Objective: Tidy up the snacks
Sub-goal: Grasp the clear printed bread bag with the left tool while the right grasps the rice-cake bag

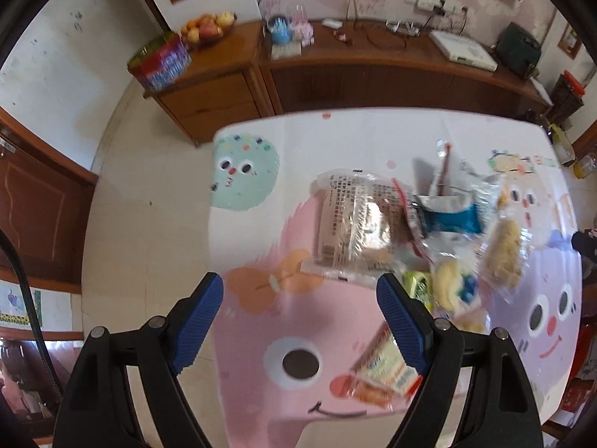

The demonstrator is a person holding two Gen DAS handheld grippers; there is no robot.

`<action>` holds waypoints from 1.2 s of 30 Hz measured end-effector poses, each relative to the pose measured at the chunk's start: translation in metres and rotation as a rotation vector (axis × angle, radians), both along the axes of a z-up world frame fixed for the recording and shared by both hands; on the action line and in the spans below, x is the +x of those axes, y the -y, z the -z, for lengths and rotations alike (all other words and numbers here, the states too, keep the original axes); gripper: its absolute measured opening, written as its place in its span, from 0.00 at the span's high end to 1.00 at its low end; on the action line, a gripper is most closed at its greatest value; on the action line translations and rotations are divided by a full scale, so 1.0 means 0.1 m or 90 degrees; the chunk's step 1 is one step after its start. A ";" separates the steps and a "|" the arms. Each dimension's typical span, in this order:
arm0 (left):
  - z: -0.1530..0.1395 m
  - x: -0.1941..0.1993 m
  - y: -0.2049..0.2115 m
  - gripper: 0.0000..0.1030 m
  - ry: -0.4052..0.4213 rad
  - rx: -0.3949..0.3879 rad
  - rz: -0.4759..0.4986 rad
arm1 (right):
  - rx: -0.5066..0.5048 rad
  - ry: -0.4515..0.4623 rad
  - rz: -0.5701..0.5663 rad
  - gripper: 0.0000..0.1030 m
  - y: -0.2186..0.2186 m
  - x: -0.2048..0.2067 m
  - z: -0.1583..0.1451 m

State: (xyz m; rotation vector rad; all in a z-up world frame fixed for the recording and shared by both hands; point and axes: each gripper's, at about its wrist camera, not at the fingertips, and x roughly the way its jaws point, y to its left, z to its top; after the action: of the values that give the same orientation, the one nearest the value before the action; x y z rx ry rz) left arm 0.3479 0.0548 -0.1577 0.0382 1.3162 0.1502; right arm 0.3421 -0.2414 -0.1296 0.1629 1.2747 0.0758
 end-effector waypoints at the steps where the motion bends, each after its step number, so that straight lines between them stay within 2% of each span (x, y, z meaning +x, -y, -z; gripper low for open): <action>1: 0.10 0.06 0.00 0.19 -0.006 0.001 -0.002 | 0.003 -0.015 0.004 0.46 0.01 0.06 0.11; 5: 0.51 0.28 0.06 0.19 -0.035 -0.001 -0.002 | 0.040 -0.069 0.014 0.46 0.03 0.21 0.54; 9: 0.79 0.41 0.09 0.19 -0.063 -0.013 -0.013 | 0.067 -0.109 0.043 0.46 0.03 0.29 0.86; 14: 0.88 0.52 0.11 0.19 -0.054 -0.063 -0.028 | 0.076 -0.130 0.069 0.46 -0.02 0.33 1.07; 17: 0.89 0.60 0.13 0.19 -0.054 -0.073 -0.028 | 0.092 -0.141 0.079 0.45 -0.06 0.34 1.16; 20: 0.93 0.67 0.20 0.18 -0.055 -0.071 -0.023 | 0.090 -0.142 0.087 0.38 -0.09 0.35 1.22; 24: 1.05 0.73 0.32 0.18 -0.073 -0.052 -0.011 | 0.030 -0.139 0.055 0.31 -0.28 0.37 1.22; 28: 1.21 0.77 0.39 0.18 -0.092 -0.041 -0.011 | -0.038 -0.136 0.014 0.31 -0.45 0.36 1.23; 31: 1.33 0.76 0.40 0.17 -0.100 -0.032 -0.019 | -0.070 -0.124 -0.006 0.36 -0.52 0.32 1.23; 33: 1.34 0.73 0.38 0.18 -0.087 -0.040 -0.026 | -0.083 -0.114 -0.014 0.40 -0.53 0.28 1.22; 36: 1.33 0.72 0.33 0.25 -0.072 -0.054 -0.035 | -0.080 -0.105 -0.020 0.42 -0.49 0.22 1.21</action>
State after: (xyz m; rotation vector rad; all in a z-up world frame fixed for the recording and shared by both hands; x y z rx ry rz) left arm 0.4195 0.0217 -0.2911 -0.0633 1.4354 0.1403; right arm 0.3639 -0.1922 -0.2506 0.0421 1.4427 0.0091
